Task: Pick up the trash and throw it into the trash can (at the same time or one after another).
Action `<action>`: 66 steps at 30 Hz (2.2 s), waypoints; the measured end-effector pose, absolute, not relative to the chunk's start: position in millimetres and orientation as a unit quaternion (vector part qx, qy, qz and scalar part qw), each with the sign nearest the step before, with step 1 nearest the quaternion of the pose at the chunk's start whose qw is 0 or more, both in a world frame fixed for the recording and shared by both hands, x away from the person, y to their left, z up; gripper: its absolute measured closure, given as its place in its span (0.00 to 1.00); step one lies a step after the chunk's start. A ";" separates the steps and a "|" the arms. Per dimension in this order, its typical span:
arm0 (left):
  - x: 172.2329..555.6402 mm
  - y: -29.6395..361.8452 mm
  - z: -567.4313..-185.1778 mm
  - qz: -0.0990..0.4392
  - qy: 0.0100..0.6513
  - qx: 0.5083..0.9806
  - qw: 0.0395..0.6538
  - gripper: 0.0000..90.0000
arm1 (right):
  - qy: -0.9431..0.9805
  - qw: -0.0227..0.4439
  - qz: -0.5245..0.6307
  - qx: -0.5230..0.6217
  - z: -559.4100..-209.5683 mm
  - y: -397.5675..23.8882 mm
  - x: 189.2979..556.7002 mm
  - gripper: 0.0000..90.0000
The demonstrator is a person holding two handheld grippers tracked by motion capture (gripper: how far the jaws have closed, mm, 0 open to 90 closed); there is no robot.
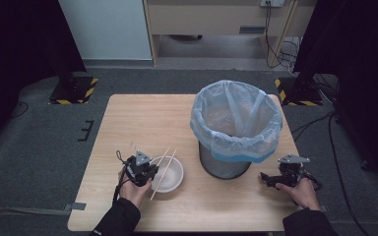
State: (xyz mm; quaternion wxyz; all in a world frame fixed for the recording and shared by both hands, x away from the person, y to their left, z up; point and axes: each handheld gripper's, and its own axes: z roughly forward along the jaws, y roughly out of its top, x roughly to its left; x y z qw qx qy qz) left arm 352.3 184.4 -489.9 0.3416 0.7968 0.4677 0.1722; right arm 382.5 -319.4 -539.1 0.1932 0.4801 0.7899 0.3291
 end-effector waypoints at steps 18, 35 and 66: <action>348.9 187.7 -475.3 0.172 0.463 0.785 0.373 0.95 | 0.790 0.193 0.329 0.480 -539.1 -319.4 382.5 0.01; 336.8 199.0 -438.7 0.198 0.445 0.755 0.439 0.94 | 0.790 0.193 0.329 0.480 -539.1 -319.4 382.5 0.01; 318.2 202.7 -366.0 0.250 0.392 0.695 0.549 0.95 | 0.790 0.193 0.329 0.480 -539.1 -319.5 382.6 0.01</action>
